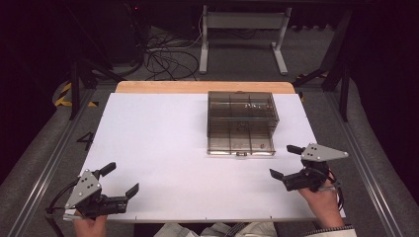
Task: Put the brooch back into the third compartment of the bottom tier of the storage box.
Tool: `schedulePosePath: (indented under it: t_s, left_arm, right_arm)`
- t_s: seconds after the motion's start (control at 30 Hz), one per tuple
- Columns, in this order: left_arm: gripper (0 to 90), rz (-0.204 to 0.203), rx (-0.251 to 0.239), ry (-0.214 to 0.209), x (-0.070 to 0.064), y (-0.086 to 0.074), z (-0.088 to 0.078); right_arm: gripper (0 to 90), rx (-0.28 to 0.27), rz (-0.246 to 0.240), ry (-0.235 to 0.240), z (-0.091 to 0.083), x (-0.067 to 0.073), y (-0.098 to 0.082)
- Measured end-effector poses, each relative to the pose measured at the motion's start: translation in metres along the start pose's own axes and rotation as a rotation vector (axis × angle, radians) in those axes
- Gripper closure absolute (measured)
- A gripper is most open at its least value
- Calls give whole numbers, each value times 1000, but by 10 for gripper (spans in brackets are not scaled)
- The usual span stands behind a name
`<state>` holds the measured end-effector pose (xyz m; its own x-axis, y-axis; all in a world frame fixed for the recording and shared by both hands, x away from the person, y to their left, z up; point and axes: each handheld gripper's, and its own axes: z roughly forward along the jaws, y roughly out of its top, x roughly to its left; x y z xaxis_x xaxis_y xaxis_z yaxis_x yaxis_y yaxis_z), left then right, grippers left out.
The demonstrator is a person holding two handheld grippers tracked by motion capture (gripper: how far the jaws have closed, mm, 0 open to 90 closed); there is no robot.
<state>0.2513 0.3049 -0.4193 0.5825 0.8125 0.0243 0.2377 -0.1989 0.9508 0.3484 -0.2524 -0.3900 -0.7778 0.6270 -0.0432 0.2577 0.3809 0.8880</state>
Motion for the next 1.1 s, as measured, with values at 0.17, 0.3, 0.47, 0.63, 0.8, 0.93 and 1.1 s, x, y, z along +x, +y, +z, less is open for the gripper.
schedulePosePath:
  t_s: [0.17,0.3,0.47,0.63,0.8,0.93,1.1]
  left_arm:
    - [25,-3,0,-1,0,0,2]
    - [25,-4,5,2,0,0,3]
    - [25,5,9,4,0,0,5]
    - [25,-3,12,-1,-1,-1,6]
    - [24,2,15,-6,-2,-2,9]
    - [22,16,13,3,-2,-3,10]
    - [21,15,23,15,0,-5,13]
  right_arm:
    - [0,-7,-12,31,-3,0,-14]
    - [0,24,-8,47,-4,-3,-23]
    - [0,21,27,71,-3,-6,-39]
    - [0,50,49,63,2,-8,-52]
    - [0,17,74,69,4,-6,-66]
    - [0,-17,119,80,5,-7,-73]
    - [0,-20,104,65,11,-15,-68]
